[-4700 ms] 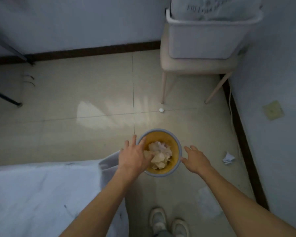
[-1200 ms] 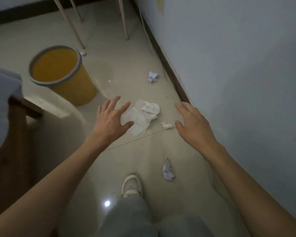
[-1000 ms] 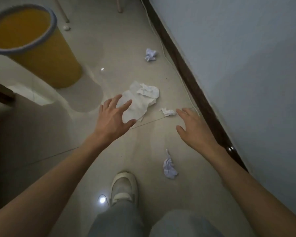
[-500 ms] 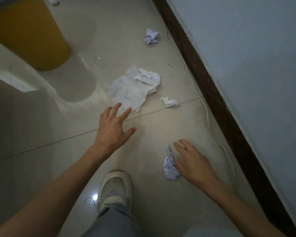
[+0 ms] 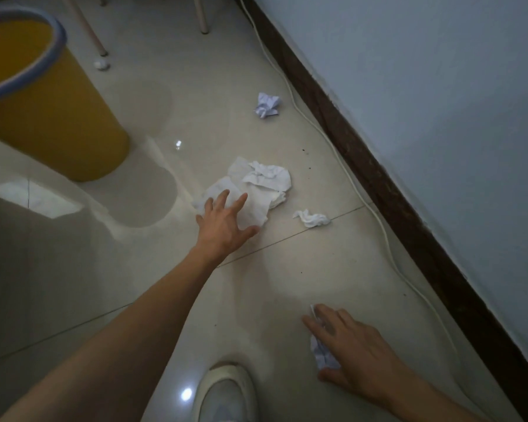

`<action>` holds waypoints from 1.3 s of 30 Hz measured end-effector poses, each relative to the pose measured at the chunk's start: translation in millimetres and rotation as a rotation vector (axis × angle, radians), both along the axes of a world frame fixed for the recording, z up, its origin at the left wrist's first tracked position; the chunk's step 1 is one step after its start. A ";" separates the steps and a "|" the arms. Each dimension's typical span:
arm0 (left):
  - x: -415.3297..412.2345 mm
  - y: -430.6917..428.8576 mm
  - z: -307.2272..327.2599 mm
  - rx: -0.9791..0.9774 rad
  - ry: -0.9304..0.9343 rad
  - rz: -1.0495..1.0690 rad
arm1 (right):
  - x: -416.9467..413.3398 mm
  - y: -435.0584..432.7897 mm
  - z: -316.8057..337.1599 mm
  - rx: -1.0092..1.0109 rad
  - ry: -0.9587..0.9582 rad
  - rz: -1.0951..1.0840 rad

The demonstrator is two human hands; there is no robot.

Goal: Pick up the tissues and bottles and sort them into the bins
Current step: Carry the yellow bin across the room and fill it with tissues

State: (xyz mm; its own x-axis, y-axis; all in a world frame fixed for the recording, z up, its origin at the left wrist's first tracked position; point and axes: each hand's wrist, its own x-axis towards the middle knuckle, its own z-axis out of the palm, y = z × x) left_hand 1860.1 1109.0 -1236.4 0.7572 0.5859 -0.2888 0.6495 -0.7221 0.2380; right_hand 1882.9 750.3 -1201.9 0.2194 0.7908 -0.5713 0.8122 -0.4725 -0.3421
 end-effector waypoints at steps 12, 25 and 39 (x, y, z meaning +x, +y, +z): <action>8.0 23.1 -27.5 -0.016 0.137 0.009 | 31.6 21.1 4.2 0.024 -0.045 0.052; -70.6 -19.3 -8.2 -0.044 -0.175 0.050 | 57.1 28.6 -36.4 0.250 0.002 -0.104; -121.4 -43.4 32.1 -0.039 -0.380 0.201 | 46.9 38.7 -20.3 0.554 0.070 -0.309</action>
State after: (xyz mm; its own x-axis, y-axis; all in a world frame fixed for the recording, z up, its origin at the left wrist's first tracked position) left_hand 1738.7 1065.7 -1204.3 0.6863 0.7264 -0.0366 0.6371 -0.5761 0.5120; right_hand 1929.8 789.0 -1222.1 0.4615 0.8793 -0.1175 0.6335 -0.4193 -0.6503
